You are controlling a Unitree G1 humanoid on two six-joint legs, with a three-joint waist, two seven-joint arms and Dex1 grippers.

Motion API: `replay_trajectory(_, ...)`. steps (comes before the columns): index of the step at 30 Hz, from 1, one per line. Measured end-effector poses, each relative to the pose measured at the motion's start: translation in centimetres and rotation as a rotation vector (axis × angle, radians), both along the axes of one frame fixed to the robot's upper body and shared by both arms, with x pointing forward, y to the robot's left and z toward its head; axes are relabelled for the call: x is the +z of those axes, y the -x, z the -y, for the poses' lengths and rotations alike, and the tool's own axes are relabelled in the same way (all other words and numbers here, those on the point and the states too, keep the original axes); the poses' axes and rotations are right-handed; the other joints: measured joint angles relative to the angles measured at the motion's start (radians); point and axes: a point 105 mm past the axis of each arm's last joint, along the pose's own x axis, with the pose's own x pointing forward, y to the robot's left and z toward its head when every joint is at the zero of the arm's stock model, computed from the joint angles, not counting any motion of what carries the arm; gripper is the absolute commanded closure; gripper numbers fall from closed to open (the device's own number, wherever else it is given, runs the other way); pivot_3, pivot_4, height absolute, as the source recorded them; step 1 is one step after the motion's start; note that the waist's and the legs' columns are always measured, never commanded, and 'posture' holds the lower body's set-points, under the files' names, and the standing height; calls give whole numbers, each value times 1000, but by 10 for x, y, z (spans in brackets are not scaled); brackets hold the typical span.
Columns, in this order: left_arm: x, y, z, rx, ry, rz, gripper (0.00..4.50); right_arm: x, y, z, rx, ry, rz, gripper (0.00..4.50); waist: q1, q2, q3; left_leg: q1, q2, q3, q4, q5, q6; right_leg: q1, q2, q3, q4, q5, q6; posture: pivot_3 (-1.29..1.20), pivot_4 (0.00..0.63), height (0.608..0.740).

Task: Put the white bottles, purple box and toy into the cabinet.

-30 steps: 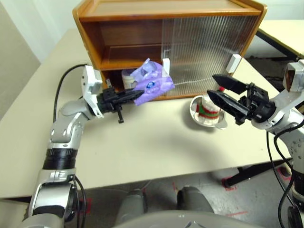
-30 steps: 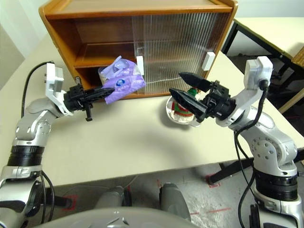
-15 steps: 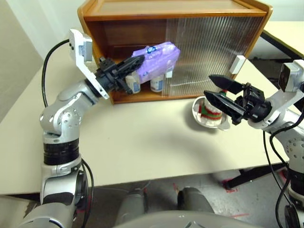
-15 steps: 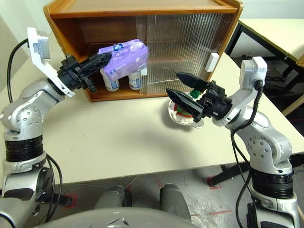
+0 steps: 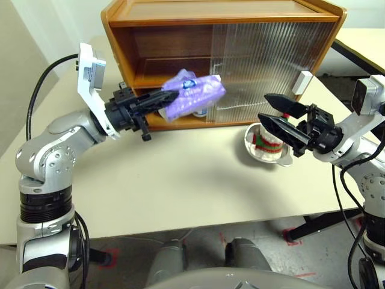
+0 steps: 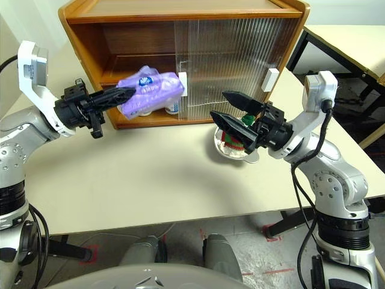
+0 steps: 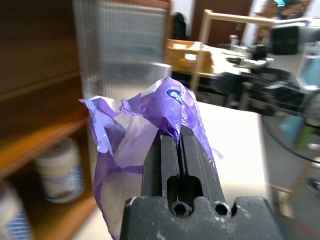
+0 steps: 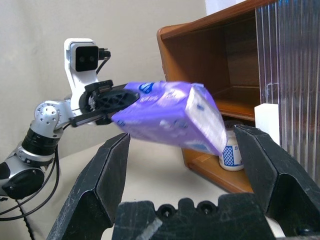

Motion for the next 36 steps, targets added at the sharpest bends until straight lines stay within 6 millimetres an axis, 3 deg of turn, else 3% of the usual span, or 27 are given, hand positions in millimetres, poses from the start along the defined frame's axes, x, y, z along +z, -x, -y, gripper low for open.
replay_trajectory(9,8,-27,-6,211,37,101,4464,-1,0,-1,5,-3,-2,0,1,0,0,0,0,0,-1,0,0,0,0,0,0,1,-1,-77,0,740)
replay_trajectory(25,-7,-92,-9,612,45,75,4464,-6,2,1,-15,3,-15,0,-1,-1,0,0,-2,0,0,0,0,0,0,1,-1,2,1,-115,0,740)
replay_trajectory(32,-13,-117,25,717,47,69,4464,-5,3,0,-22,0,-9,0,0,-2,-1,-1,-2,0,0,0,0,1,0,1,-1,2,2,-123,0,740)
replay_trajectory(36,-14,-129,33,790,46,53,4464,-5,4,0,-25,0,-6,0,-6,-2,-1,-1,-2,0,0,0,0,1,0,1,-2,2,4,-138,0,740)
